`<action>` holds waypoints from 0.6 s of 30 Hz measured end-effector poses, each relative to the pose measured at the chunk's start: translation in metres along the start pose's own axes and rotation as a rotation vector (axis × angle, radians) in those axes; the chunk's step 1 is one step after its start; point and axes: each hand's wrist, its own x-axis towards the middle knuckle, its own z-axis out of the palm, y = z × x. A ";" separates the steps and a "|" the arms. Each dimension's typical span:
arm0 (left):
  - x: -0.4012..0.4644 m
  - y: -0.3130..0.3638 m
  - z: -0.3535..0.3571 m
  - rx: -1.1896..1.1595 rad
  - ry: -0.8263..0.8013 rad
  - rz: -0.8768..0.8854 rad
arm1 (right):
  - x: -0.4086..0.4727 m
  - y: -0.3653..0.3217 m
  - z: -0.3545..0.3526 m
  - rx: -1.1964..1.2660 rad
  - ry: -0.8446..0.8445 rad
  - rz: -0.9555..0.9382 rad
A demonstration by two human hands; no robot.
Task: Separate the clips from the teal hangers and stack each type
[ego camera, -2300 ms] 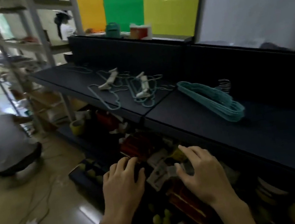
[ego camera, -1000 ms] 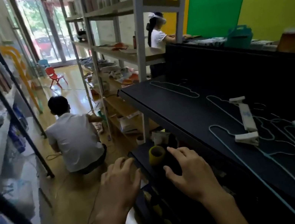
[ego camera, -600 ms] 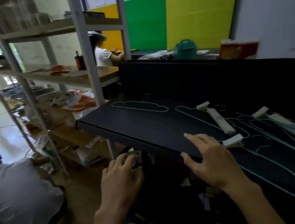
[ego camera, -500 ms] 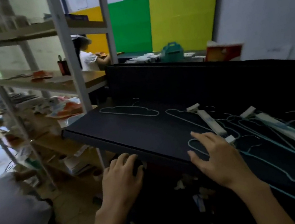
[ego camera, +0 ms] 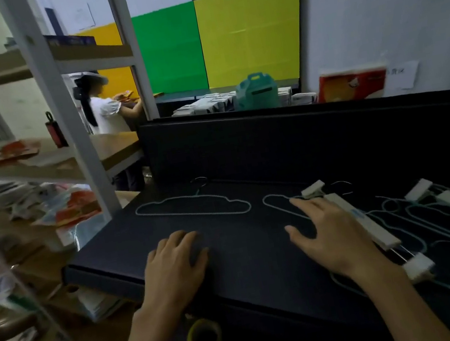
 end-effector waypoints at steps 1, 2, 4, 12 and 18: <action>0.011 -0.005 0.002 0.010 -0.014 0.004 | 0.009 -0.001 0.004 0.001 -0.002 0.005; 0.021 -0.010 0.004 0.016 -0.029 0.009 | 0.016 -0.001 0.007 -0.003 0.001 0.009; 0.039 -0.019 0.012 0.017 -0.052 0.018 | 0.027 0.002 0.014 -0.019 0.006 0.020; 0.106 -0.046 0.032 0.020 -0.165 0.096 | 0.039 0.009 0.026 -0.074 0.012 0.120; 0.146 -0.064 0.047 -0.002 -0.258 0.174 | 0.045 -0.011 0.035 -0.104 0.050 0.186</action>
